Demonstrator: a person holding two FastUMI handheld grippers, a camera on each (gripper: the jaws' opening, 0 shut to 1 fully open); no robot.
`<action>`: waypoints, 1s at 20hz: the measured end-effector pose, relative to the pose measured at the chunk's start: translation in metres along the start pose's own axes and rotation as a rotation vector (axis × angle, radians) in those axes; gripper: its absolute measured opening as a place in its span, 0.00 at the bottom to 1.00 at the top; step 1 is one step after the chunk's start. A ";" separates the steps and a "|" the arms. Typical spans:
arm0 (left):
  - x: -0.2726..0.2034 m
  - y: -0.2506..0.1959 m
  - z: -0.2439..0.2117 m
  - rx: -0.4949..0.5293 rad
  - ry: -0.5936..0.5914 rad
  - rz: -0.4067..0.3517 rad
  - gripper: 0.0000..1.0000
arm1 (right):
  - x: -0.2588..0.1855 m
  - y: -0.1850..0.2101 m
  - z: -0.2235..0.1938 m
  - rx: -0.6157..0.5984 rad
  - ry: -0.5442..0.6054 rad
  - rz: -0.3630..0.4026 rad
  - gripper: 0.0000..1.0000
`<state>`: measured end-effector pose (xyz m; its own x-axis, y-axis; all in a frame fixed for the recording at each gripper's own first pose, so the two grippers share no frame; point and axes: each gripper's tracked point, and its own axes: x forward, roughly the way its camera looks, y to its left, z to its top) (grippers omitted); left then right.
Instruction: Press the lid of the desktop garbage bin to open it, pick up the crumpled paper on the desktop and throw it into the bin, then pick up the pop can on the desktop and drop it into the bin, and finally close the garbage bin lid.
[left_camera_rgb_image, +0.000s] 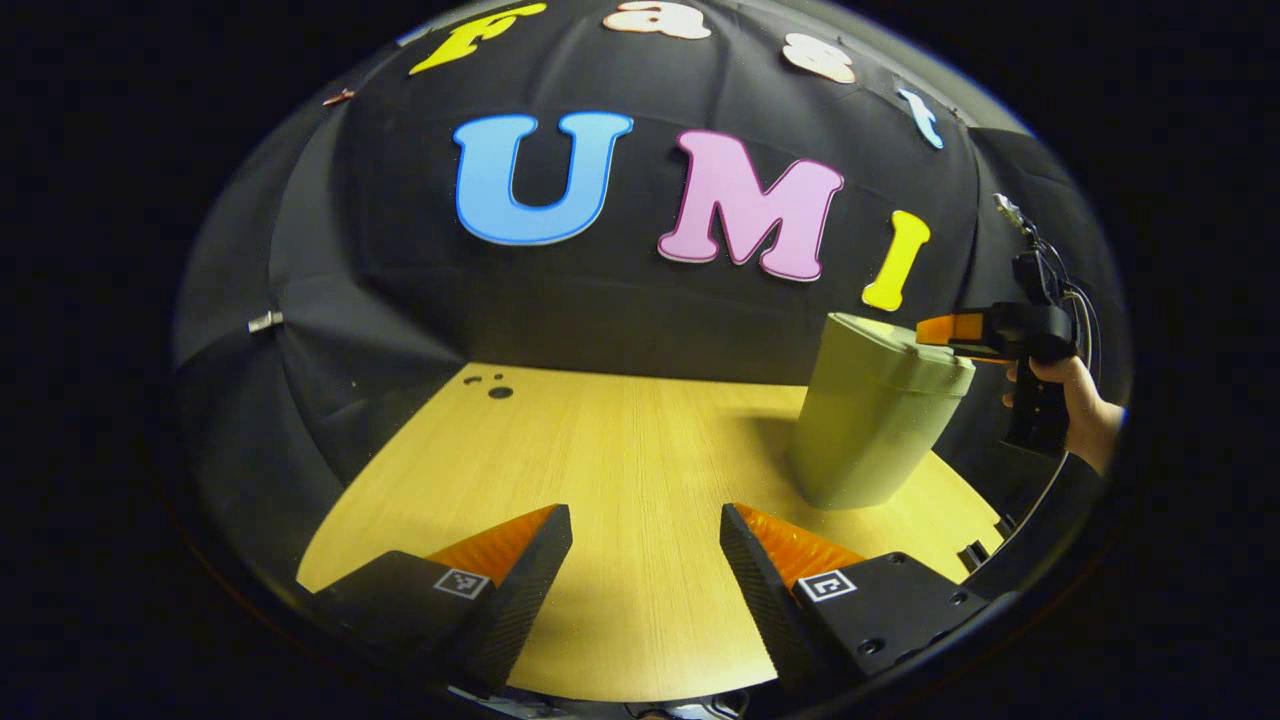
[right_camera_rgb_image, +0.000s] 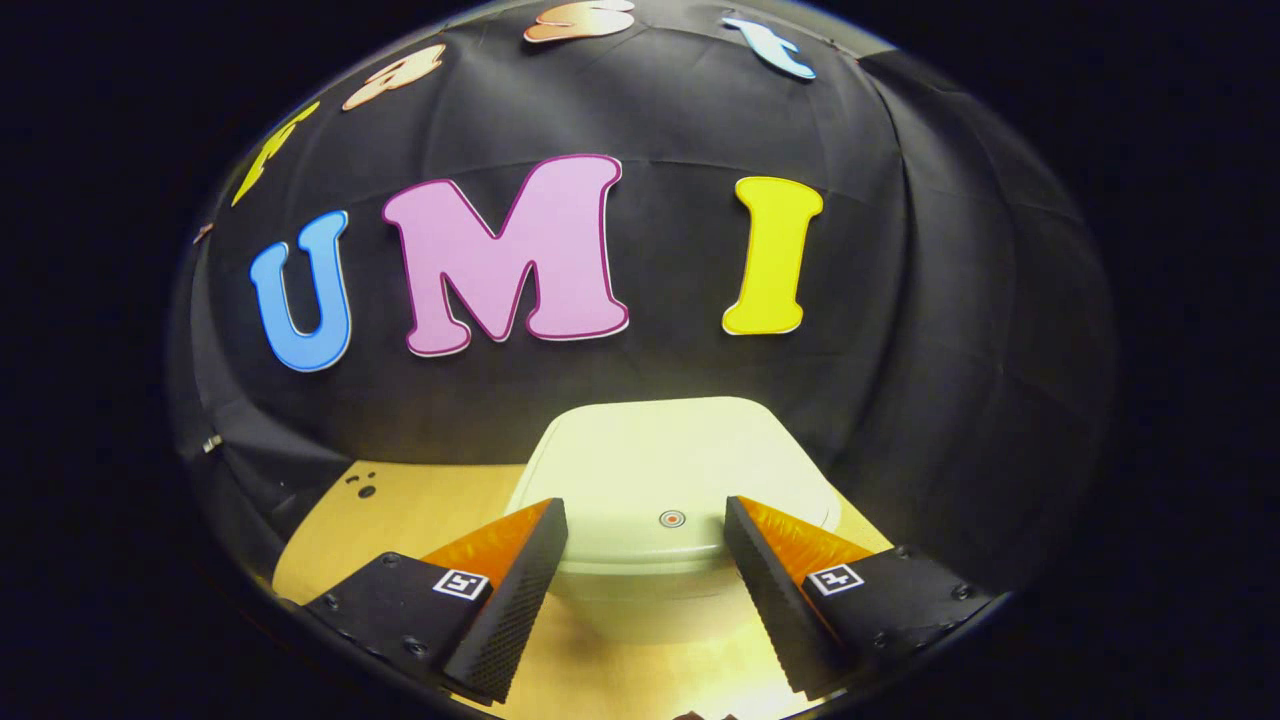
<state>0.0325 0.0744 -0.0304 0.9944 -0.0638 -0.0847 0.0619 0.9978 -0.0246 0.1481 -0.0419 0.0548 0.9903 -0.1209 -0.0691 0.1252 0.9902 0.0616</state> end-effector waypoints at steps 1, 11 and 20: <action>-0.006 -0.001 0.008 0.014 -0.027 -0.003 0.96 | -0.007 0.004 0.004 0.002 -0.024 0.003 0.99; -0.039 0.004 0.041 0.071 -0.203 0.050 0.96 | -0.091 0.054 0.010 -0.050 -0.180 0.099 0.99; -0.033 -0.009 0.038 0.077 -0.207 0.043 0.96 | -0.137 0.085 -0.061 -0.121 -0.079 0.203 0.99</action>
<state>0.0021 0.0681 0.0105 0.9922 -0.0234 0.1228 0.0171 0.9985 0.0516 0.0197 0.0633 0.0083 0.9967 0.0807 0.0106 -0.0800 0.9954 -0.0533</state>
